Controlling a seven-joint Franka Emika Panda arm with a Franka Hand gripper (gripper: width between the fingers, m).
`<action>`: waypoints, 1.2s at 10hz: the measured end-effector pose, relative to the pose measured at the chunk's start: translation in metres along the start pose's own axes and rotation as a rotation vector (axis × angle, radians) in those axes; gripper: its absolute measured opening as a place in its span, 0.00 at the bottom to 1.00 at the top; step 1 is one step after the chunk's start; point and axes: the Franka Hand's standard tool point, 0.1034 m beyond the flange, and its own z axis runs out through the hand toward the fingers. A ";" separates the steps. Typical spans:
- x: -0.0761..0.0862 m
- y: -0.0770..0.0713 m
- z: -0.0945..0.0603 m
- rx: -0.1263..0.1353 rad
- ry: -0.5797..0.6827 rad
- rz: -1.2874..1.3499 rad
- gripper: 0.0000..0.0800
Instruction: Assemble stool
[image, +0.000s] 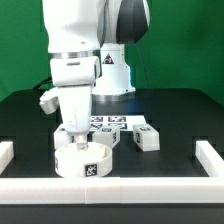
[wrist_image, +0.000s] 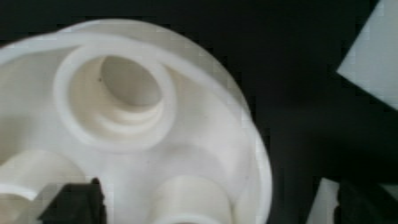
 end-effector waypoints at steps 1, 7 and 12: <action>0.000 -0.001 0.003 0.004 0.002 0.001 0.81; 0.000 -0.006 0.015 0.025 0.008 0.019 0.81; 0.000 -0.006 0.016 0.025 0.008 0.020 0.10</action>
Offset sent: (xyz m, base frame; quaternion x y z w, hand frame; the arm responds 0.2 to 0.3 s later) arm -0.0016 0.0063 -0.0054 -0.0029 0.0077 0.0252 0.9996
